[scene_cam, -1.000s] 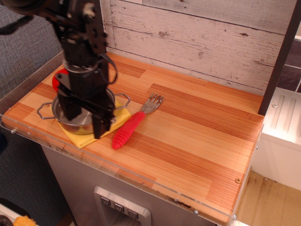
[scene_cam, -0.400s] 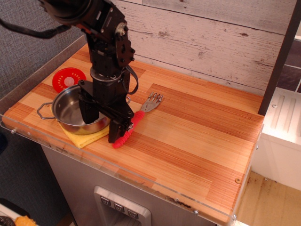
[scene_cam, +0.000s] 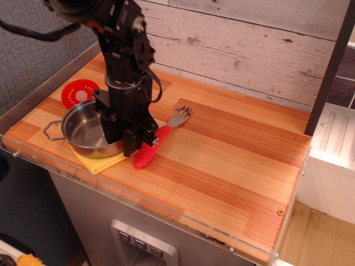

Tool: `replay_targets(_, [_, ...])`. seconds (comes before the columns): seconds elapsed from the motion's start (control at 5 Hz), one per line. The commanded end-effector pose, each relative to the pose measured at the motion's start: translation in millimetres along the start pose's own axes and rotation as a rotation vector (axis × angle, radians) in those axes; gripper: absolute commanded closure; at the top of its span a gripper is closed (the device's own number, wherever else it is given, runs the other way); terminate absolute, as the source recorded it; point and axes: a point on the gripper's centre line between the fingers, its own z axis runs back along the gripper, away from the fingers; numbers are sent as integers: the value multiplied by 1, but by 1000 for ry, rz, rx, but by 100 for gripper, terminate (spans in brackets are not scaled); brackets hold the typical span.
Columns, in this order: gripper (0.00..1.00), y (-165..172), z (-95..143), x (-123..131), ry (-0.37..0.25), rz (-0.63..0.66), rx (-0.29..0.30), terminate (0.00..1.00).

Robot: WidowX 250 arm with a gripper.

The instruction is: Pick vessel from yellow cloth and keep it on the corner of the table

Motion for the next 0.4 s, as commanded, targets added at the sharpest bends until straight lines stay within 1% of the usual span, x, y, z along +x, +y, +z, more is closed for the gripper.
replay_targets(0.0, [100, 17, 36, 1, -88, 11, -21, 0])
replay_targets(0.2, [100, 23, 45, -1, -95, 24, -39, 0])
